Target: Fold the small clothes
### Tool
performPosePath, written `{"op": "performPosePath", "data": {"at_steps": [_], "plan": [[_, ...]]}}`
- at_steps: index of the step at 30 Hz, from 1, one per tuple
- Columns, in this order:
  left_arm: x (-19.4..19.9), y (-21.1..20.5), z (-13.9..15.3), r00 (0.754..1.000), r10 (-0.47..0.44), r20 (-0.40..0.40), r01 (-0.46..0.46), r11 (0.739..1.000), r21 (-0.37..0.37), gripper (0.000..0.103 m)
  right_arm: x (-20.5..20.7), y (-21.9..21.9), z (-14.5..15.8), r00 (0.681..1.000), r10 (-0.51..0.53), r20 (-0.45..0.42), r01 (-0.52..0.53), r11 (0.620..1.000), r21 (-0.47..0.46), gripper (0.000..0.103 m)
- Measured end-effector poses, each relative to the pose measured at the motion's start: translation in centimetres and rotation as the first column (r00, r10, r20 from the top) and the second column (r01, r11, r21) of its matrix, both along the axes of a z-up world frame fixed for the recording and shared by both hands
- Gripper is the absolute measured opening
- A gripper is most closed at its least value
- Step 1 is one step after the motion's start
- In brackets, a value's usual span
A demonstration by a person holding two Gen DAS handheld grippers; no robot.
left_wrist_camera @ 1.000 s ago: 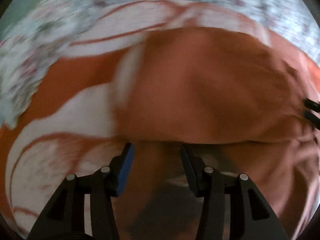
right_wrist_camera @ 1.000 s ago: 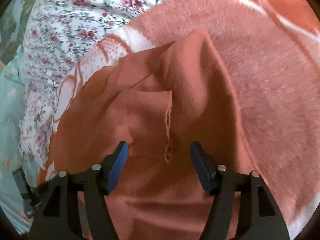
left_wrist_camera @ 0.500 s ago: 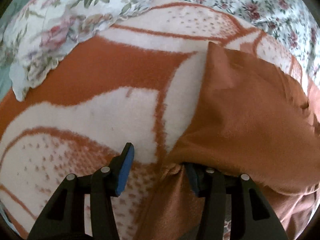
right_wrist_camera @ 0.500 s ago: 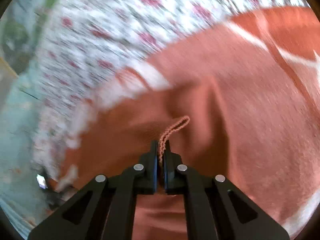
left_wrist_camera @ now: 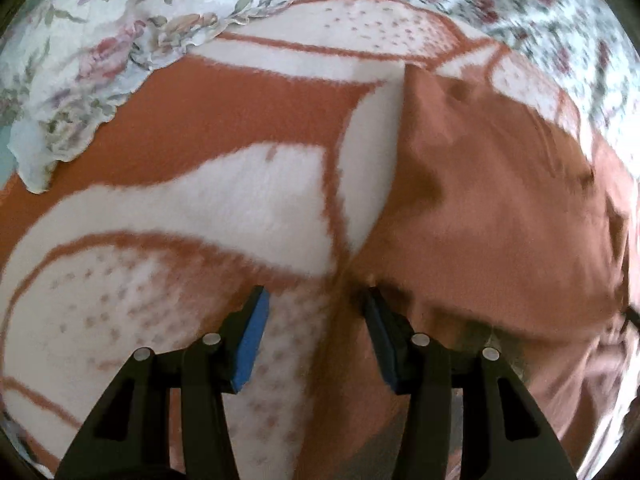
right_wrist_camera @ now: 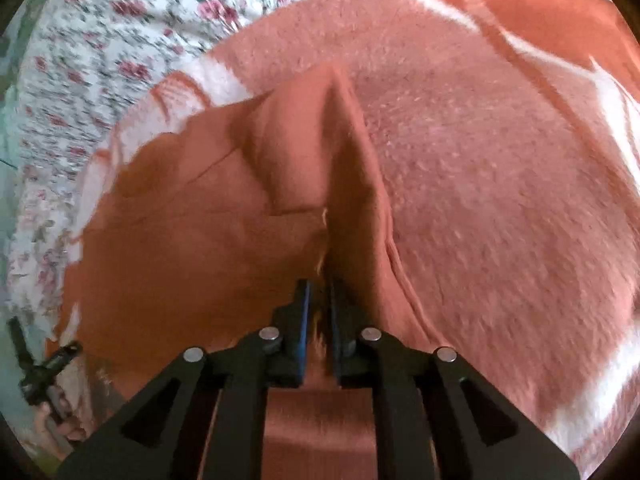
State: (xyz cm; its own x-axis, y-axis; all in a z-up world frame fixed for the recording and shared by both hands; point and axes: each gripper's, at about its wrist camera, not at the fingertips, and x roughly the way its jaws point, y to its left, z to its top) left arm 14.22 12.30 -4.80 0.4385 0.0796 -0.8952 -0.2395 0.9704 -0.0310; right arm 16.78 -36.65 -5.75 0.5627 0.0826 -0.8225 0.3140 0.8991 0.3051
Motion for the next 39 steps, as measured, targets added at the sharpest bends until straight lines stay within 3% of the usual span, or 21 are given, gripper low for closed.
{"op": "performPosePath", "data": {"at_steps": [2,4,8,14,19,22,26,29,32,34,35,39], "plan": [[-2.1,-0.4,0.3,0.999,-0.052,-0.009,0.052,0.999,-0.014,0.049,-2.0,0.4,1.1,1.000,0.026,0.011,-0.026,0.999,0.032,0.023],[-4.4,-0.8,0.5,0.995,-0.098,-0.023,0.097,0.995,-0.035,0.049,-3.8,1.4,1.8,0.998,0.061,0.019,-0.062,0.997,0.047,0.044],[-9.7,-1.8,0.1,0.975,-0.201,-0.091,0.194,0.977,-0.088,0.057,-8.4,2.9,2.3,0.991,0.136,0.003,-0.136,0.988,0.071,0.045],[-17.7,-3.0,-1.6,0.931,-0.317,-0.181,0.294,0.945,-0.143,0.068,-17.2,3.4,1.0,0.987,0.128,-0.093,-0.117,0.987,0.113,0.045],[-21.7,-4.2,-1.8,0.911,-0.379,-0.162,0.334,0.910,-0.247,0.070,-23.8,3.5,-1.8,0.975,0.112,-0.192,-0.074,0.978,0.197,0.045],[-22.5,-4.8,-1.7,0.907,-0.398,-0.138,0.350,0.895,-0.276,0.069,-25.9,4.5,-2.6,0.979,0.134,-0.151,-0.087,0.955,0.284,0.047],[-22.3,-5.5,-1.6,0.900,-0.420,-0.120,0.373,0.881,-0.291,0.047,-25.4,6.3,-3.5,0.980,0.166,-0.109,-0.118,0.928,0.354,0.047],[-22.9,-4.7,-1.6,0.896,-0.431,-0.111,0.379,0.870,-0.314,0.039,-26.1,6.6,-3.5,0.984,0.151,-0.094,-0.106,0.923,0.370,0.042],[-22.9,-3.7,-1.9,0.886,-0.452,-0.100,0.403,0.860,-0.312,0.033,-26.7,6.3,-3.7,0.988,0.119,-0.094,-0.077,0.926,0.369,0.027],[-22.4,-4.3,-1.9,0.877,-0.471,-0.089,0.425,0.851,-0.309,0.014,-26.3,6.2,-4.1,0.991,0.082,-0.102,-0.039,0.928,0.371,0.007],[-22.3,-4.4,-1.8,0.873,-0.481,-0.083,0.434,0.843,-0.319,0.009,-26.1,6.2,-4.2,0.992,0.069,-0.104,-0.026,0.930,0.368,0.007],[-23.0,-4.5,-0.8,0.872,-0.487,-0.044,0.454,0.840,-0.299,0.007,-26.6,6.4,-2.7,0.997,0.033,-0.073,-0.005,0.937,0.349,0.007]]}}
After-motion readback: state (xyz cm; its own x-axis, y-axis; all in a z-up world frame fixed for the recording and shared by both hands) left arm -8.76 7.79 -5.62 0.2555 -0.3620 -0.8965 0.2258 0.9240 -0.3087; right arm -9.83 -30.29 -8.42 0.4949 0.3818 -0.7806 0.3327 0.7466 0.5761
